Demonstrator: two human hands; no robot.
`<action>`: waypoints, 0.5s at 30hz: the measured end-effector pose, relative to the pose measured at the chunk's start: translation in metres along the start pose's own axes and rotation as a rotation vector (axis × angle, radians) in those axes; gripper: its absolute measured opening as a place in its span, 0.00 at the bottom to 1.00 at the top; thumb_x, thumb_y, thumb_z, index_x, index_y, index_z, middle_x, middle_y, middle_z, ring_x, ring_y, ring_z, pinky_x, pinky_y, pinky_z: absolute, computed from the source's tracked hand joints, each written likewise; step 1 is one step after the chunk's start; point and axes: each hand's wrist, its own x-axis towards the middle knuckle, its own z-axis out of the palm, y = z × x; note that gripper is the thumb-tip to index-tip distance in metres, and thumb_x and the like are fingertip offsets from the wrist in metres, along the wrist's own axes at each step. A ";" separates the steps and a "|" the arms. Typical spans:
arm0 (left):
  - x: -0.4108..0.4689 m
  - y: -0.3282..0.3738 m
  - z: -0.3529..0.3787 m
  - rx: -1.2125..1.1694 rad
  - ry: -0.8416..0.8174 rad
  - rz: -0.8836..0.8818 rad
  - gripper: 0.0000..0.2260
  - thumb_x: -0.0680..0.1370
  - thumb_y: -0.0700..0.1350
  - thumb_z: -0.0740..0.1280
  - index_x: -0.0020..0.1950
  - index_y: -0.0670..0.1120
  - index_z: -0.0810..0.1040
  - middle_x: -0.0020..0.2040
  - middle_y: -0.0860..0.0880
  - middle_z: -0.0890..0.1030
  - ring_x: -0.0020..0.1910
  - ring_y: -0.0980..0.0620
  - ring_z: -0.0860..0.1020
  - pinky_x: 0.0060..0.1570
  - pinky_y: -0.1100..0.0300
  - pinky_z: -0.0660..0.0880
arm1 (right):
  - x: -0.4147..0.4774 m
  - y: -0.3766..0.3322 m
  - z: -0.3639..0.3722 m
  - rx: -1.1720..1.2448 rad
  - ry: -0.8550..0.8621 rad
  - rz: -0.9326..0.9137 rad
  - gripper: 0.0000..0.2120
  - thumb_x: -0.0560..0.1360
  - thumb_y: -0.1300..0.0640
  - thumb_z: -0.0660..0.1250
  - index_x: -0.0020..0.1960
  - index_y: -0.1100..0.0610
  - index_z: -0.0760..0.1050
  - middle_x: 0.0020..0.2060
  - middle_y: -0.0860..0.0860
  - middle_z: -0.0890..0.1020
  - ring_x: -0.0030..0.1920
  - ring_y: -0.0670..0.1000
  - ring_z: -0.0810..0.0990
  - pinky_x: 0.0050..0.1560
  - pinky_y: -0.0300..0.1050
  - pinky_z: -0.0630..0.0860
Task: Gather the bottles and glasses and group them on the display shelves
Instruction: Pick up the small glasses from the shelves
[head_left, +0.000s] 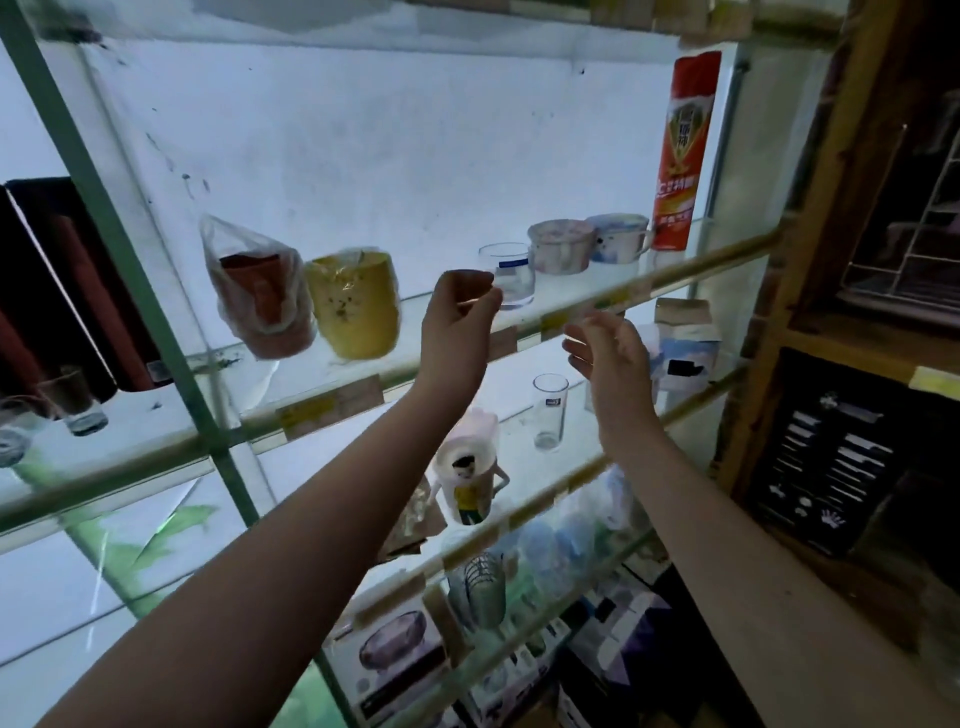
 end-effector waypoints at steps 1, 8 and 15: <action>0.009 0.000 0.000 0.009 0.004 0.010 0.06 0.78 0.39 0.63 0.54 0.44 0.74 0.47 0.54 0.76 0.43 0.61 0.73 0.44 0.66 0.70 | 0.008 0.001 0.002 -0.008 0.004 -0.011 0.05 0.80 0.60 0.58 0.50 0.52 0.72 0.47 0.53 0.79 0.51 0.53 0.76 0.54 0.45 0.72; 0.047 -0.010 0.009 0.075 0.051 0.035 0.08 0.77 0.40 0.64 0.56 0.44 0.74 0.52 0.51 0.77 0.45 0.59 0.74 0.44 0.72 0.70 | 0.053 0.009 0.010 -0.053 -0.013 -0.066 0.08 0.78 0.59 0.59 0.56 0.53 0.72 0.52 0.54 0.80 0.56 0.54 0.77 0.59 0.49 0.73; 0.018 -0.032 0.021 0.067 0.014 0.206 0.04 0.75 0.43 0.63 0.46 0.52 0.72 0.42 0.53 0.77 0.40 0.52 0.77 0.41 0.56 0.76 | 0.070 0.044 -0.002 -0.016 -0.051 -0.046 0.08 0.79 0.62 0.58 0.47 0.51 0.72 0.47 0.54 0.78 0.49 0.54 0.78 0.49 0.45 0.76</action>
